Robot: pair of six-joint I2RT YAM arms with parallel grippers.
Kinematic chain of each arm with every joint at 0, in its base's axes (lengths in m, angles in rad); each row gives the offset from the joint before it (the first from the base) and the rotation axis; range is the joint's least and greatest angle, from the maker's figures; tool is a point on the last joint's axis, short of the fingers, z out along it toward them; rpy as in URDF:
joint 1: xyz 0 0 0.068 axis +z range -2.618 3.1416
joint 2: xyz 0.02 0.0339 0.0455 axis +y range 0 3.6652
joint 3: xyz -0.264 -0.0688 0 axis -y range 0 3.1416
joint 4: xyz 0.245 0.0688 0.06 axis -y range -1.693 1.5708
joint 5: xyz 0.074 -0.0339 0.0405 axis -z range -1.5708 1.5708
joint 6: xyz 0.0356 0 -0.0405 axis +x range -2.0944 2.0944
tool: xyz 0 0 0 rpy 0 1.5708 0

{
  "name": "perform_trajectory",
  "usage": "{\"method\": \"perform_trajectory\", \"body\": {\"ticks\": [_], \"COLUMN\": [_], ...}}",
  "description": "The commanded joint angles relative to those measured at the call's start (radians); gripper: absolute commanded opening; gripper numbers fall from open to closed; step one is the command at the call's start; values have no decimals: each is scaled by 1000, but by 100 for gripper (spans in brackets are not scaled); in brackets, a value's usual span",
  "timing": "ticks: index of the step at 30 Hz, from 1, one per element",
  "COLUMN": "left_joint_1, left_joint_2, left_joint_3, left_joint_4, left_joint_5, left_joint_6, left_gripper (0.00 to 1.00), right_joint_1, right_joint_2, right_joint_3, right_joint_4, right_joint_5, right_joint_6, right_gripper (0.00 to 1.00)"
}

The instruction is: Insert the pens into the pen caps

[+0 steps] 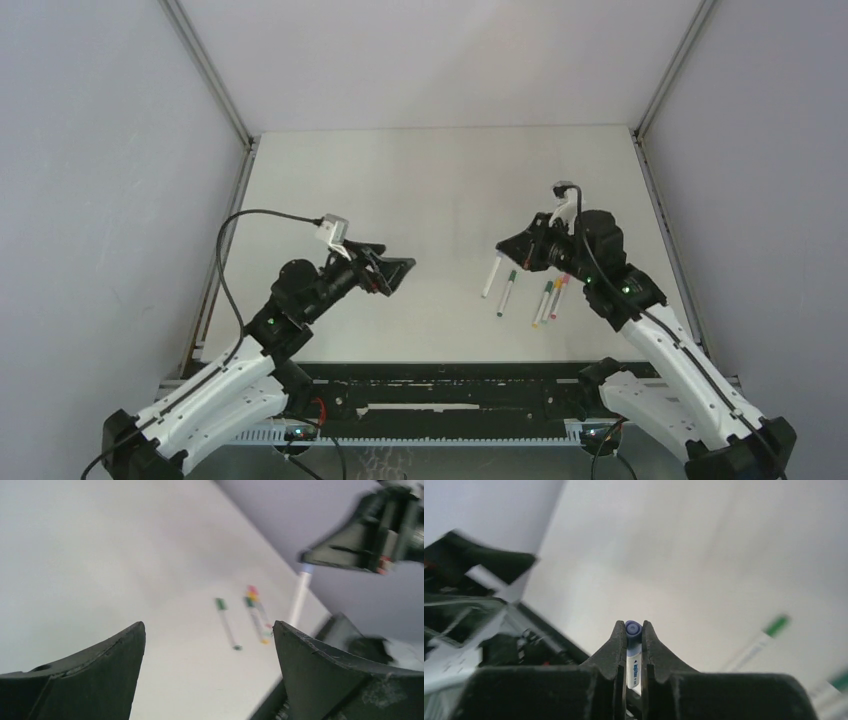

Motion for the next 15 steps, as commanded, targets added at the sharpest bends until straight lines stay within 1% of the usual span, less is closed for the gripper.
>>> {"method": "perform_trajectory", "body": {"ticks": [1, 3, 7, 11, 14, 15], "left_joint_1": [170, 270, 432, 551, 571, 572], "left_joint_2": [-35, -56, -131, -185, -207, -206], "left_joint_3": [-27, -67, -169, -206, -216, -216], "left_joint_4": [-209, -199, -165, -180, -190, -193], "left_joint_5": [-285, -308, -381, -470, -545, -586], "left_joint_6": [-5, -39, -78, -51, 11, 30], "left_gripper": [98, 98, 97, 98, 98, 98], "right_joint_1": [-144, -199, -267, -337, -362, -368], "right_joint_2": [107, 131, 169, 250, 299, 312], "right_joint_3": [18, -14, -70, -116, -158, -168], "right_joint_4": [-224, -222, -178, -137, -82, -67], "right_joint_5": [92, 90, 81, 24, -1, -3], "right_joint_6": [-87, -102, -119, -138, -143, -141], "right_gripper": [0, 0, 0, 0, 11, 16]}}
